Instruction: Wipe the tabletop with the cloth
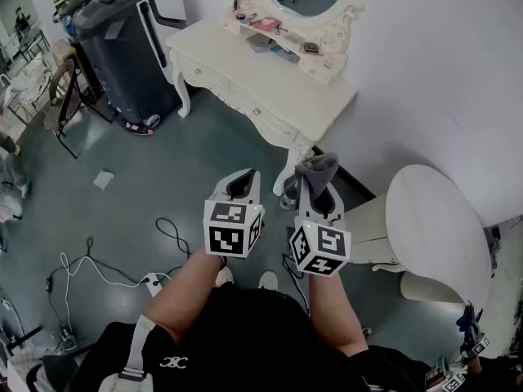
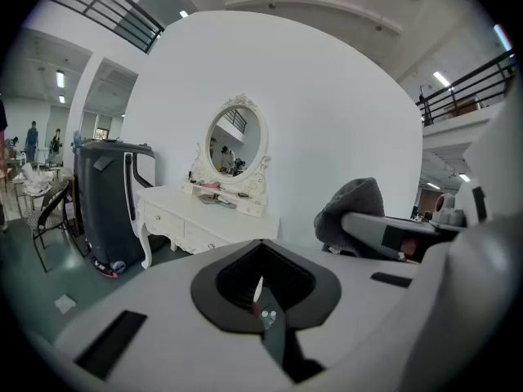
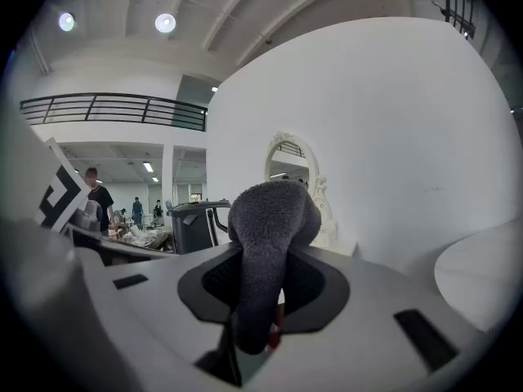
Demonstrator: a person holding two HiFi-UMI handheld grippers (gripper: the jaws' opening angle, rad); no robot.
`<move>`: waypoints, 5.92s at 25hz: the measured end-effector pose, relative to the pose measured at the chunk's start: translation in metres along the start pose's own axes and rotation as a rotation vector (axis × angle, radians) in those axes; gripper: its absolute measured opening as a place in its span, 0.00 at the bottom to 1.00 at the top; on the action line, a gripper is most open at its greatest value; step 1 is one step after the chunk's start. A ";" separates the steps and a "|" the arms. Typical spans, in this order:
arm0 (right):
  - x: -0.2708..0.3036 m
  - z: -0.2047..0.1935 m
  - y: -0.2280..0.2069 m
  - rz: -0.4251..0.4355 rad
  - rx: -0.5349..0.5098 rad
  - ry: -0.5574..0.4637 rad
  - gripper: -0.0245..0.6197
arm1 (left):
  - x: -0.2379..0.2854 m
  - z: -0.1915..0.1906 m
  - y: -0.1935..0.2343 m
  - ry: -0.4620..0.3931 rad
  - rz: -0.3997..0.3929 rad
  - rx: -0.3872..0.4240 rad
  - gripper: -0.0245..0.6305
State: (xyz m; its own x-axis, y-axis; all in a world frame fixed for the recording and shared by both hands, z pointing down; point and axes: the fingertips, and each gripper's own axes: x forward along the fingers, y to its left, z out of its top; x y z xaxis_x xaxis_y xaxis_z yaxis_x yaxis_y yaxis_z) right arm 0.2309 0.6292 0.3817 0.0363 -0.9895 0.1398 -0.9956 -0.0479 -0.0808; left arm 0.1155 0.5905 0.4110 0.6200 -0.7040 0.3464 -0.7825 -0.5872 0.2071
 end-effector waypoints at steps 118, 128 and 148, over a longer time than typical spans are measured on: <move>0.503 -0.183 -0.319 0.322 -0.260 0.670 0.18 | 0.402 0.066 0.101 0.349 0.099 0.058 0.04; 0.439 -0.196 -0.270 0.279 -0.185 0.668 0.18 | 0.400 0.069 0.105 0.338 -0.003 0.077 0.04; 0.375 -0.220 -0.125 -0.019 -0.007 0.711 0.18 | 0.353 0.066 0.218 0.372 -0.292 0.133 0.04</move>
State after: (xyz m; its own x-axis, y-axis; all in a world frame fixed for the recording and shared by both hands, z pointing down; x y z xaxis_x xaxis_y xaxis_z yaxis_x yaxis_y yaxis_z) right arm 0.3502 0.2945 0.6612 -0.0089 -0.6599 0.7513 -0.9959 -0.0615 -0.0658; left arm 0.1673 0.1878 0.5179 0.7307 -0.3259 0.5999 -0.5498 -0.8019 0.2339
